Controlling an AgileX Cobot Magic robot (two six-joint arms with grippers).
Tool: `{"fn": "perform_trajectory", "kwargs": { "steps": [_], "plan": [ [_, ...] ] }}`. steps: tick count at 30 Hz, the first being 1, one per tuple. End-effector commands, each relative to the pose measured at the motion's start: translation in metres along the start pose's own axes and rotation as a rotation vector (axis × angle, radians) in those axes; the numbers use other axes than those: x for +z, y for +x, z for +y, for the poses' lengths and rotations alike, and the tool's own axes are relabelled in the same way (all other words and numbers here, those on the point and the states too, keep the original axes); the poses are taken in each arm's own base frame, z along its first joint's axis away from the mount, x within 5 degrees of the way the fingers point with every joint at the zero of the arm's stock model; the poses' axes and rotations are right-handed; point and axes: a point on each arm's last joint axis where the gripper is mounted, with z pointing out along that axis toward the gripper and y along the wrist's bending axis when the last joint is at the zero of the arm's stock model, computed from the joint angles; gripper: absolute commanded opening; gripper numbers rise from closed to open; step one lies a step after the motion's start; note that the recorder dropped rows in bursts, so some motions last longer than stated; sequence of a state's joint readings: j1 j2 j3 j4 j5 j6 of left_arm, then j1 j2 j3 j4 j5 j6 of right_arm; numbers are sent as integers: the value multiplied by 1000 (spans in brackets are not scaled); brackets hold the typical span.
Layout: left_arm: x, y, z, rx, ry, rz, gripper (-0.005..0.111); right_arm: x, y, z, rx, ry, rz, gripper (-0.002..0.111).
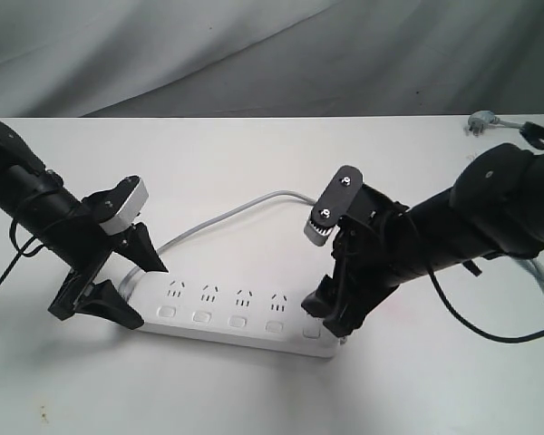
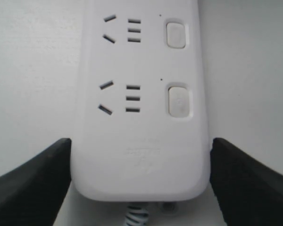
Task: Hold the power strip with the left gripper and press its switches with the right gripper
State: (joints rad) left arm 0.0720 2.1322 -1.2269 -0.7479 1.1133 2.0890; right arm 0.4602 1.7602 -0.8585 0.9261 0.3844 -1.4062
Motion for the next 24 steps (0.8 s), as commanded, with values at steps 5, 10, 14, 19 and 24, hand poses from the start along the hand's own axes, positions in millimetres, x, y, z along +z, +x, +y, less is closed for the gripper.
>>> {"fn": "perform_trajectory", "kwargs": {
  "steps": [5, 10, 14, 19, 24],
  "plan": [
    [-1, -2, 1, 10, 2, -5, 36, 15, 10, 0, 7, -37, 45, 72],
    [-1, -2, 1, 10, 2, -5, 36, 23, 16, 0, 12, -54, 71, 72],
    [-1, -2, 1, 10, 2, -5, 36, 31, 22, 0, -10, -68, 108, 72],
    [-1, -2, 1, 10, 2, -5, 36, 30, 20, 0, 24, -64, 97, 72],
    [-1, -2, 1, 10, 2, -5, 36, -37, -23, -8, 164, 127, -177, 72]
  ]
}}
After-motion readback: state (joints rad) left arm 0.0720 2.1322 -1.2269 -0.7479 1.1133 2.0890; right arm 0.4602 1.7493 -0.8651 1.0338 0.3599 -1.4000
